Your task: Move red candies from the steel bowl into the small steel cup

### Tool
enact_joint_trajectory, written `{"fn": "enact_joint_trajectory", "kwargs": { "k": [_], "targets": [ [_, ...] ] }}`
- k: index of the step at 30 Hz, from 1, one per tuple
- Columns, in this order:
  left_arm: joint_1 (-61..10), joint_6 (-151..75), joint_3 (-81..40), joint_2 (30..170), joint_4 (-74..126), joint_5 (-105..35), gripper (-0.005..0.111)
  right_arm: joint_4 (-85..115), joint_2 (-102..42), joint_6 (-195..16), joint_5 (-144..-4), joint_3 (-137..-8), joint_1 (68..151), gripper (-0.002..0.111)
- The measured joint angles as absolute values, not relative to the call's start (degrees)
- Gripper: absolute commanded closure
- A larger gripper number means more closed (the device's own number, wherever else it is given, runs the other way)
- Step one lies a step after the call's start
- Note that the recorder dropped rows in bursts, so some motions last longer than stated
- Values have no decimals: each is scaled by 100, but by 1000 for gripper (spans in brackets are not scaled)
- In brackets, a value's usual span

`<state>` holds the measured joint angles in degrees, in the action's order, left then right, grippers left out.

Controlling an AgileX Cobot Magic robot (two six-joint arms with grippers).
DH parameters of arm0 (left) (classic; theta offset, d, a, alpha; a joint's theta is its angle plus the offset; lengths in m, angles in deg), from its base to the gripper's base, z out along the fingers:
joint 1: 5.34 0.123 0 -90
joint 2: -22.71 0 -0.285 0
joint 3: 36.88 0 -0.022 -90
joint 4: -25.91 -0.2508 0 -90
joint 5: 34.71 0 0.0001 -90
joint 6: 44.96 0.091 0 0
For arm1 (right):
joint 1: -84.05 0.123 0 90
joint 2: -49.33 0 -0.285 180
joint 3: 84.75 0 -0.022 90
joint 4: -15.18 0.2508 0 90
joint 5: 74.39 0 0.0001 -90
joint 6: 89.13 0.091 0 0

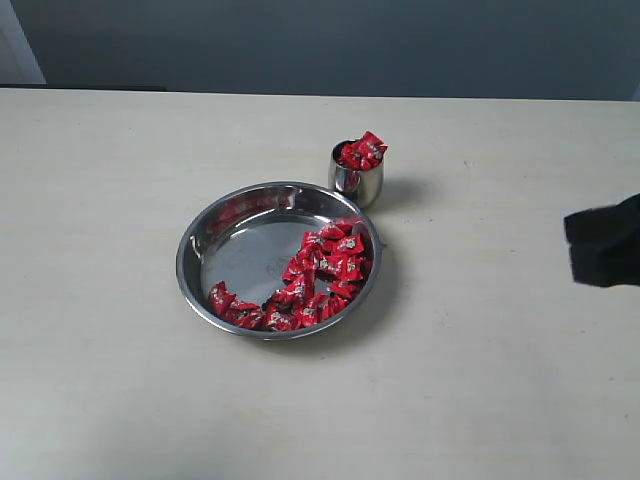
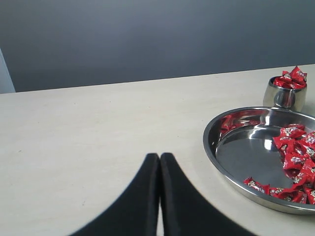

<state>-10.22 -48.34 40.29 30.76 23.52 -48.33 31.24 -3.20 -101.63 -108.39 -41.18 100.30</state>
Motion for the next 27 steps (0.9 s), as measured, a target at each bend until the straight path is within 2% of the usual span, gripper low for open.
{"fn": "enact_joint_trajectory", "kwargs": {
  "k": [2, 3, 7, 10, 19, 27],
  "targets": [
    [-1022, -4834, 4029, 3076, 2352, -4833, 106, 3367, 865, -10200, -9337, -3315, 9563, 109],
    [-1022, -4834, 4029, 3076, 2352, -4833, 106, 3458, 1420, -10200, -9061, -2983, 9360, 109],
    [-1022, -4834, 4029, 3076, 2352, -4833, 106, 3549, 2883, -10200, -9019, -1910, 8653, 109],
    [-1022, -4834, 4029, 3076, 2352, -4833, 106, 3438, 3726, -10205, -9560, -1426, 8002, 109],
    [-1022, -4834, 4029, 3076, 2352, -4833, 106, 3273, 4124, -10187, -9745, -964, 7806, 109],
    [-1022, -4834, 4029, 3076, 2352, -4833, 106, 2350, 4136, -9165, -9671, -780, 7752, 109]
  ]
}}
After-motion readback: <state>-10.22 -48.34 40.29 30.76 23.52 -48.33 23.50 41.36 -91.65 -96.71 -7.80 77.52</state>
